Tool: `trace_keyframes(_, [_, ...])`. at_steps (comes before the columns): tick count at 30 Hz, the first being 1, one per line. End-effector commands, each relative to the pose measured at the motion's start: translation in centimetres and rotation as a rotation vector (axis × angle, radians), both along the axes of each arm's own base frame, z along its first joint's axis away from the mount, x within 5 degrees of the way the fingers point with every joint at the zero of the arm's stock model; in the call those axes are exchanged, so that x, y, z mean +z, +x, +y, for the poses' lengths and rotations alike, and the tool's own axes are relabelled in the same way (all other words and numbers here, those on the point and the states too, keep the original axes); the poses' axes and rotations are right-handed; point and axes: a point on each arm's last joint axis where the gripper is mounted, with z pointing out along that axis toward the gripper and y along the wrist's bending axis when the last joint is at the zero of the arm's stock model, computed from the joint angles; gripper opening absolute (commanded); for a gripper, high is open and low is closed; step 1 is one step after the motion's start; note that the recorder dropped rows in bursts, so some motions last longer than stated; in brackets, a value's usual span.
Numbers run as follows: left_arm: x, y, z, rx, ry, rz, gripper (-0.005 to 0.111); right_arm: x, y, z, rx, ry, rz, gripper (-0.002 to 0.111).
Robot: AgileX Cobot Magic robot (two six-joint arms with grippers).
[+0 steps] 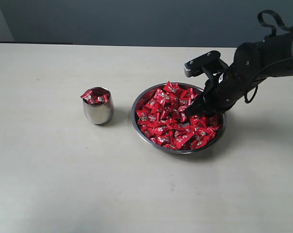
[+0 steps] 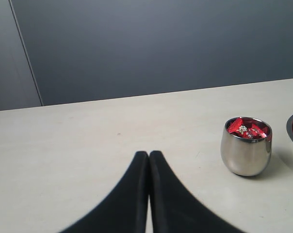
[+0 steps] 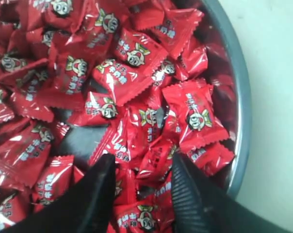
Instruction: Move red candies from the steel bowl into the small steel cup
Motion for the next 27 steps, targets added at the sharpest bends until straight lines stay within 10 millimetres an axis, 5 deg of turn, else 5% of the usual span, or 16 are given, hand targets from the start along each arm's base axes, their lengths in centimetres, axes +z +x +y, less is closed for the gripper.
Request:
trace_keyframes(1, [-0.05,-0.01,-0.02,-0.003,0.000,-0.006,0.000,-0.22,0.43,-0.04,0.008,-0.004,-0.017,0.038])
trace_keyframes(27, [-0.05,-0.01,-0.02,-0.003,0.000,-0.006,0.000,-0.33,0.40,-0.51,-0.022,-0.048,-0.007,0.038])
